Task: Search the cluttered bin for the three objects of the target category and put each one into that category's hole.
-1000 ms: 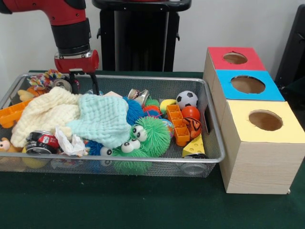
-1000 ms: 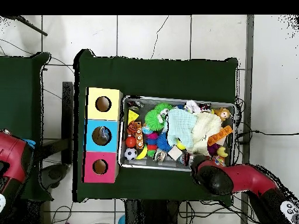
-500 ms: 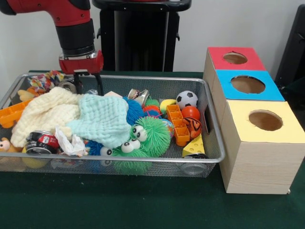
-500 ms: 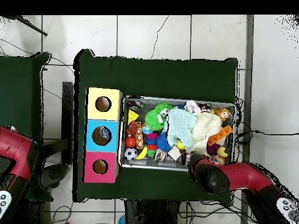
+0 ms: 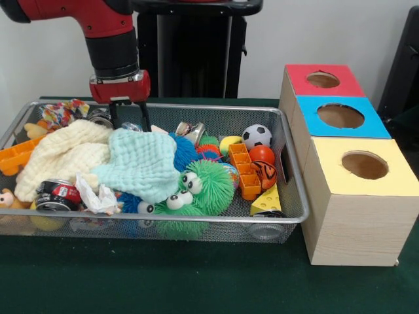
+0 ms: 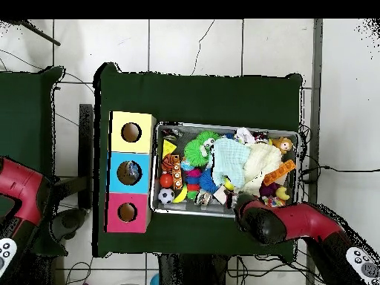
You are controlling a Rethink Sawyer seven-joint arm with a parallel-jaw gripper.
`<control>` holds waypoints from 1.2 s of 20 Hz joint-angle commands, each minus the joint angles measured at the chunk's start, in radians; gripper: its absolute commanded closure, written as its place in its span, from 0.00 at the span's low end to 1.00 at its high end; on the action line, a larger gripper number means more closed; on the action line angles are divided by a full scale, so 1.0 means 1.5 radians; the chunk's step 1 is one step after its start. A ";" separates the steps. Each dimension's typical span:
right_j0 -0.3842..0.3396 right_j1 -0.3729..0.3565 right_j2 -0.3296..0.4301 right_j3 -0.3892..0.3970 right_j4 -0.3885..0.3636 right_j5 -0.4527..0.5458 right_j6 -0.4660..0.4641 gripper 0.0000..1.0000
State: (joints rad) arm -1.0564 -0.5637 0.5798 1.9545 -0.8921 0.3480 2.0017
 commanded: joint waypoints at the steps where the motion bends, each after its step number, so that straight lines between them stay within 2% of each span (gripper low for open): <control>1: -0.002 0.007 -0.008 -0.039 -0.044 0.006 -0.070 0.00; 7: -0.014 0.014 0.000 -0.043 -0.048 0.012 -0.091 0.00; 14: -0.012 0.026 -0.021 -0.037 -0.074 -0.014 -0.074 0.00; 24: 0.037 0.061 -0.099 -0.050 -0.151 -0.095 0.014 0.00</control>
State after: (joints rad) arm -1.0445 -0.5478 0.5304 1.9557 -0.9797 0.2703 2.0017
